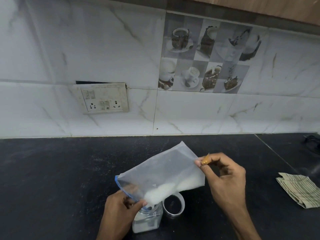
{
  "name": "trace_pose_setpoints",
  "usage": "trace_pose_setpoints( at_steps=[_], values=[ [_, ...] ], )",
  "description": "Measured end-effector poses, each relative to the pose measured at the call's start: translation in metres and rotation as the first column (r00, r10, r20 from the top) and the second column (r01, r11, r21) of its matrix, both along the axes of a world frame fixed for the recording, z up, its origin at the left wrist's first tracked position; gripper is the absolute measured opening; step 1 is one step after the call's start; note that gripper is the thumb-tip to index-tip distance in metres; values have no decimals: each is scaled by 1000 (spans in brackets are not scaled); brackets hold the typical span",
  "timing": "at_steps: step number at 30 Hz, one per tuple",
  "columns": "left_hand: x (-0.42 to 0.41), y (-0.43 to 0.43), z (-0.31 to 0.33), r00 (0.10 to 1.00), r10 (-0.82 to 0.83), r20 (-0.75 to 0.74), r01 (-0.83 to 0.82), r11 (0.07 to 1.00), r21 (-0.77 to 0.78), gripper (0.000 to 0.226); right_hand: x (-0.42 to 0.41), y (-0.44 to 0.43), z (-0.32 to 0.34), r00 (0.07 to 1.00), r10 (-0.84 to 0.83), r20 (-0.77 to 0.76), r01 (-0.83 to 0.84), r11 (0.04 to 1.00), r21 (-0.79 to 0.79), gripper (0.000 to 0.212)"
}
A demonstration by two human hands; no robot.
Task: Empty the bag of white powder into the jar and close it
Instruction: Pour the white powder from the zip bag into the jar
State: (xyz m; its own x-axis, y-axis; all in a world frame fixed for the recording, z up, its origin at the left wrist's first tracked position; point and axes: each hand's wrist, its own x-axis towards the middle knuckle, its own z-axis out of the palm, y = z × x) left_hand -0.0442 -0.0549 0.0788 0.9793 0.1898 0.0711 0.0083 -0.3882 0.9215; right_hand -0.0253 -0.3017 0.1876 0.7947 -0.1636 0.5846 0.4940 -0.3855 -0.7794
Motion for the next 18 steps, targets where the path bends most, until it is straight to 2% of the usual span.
trace_pose_setpoints(
  at_steps=[4,10,15,18],
  values=[
    [1,0,0,1000,-12,-19,12,1000,5,44,2,-2,1,1000,-8,9,7,999,34,32],
    [1,0,-3,1000,-10,-6,10,1000,-12,51,1,0,-1,1000,1,2,-1,999,44,31],
    [3,1,-4,1000,-16,-25,16,1000,4,43,2,-4,-1,1000,-7,-1,7,997,76,31],
    [2,1,-3,1000,-22,-20,22,1000,-6,41,1,-2,-2,1000,0,-2,0,999,37,30]
  ],
)
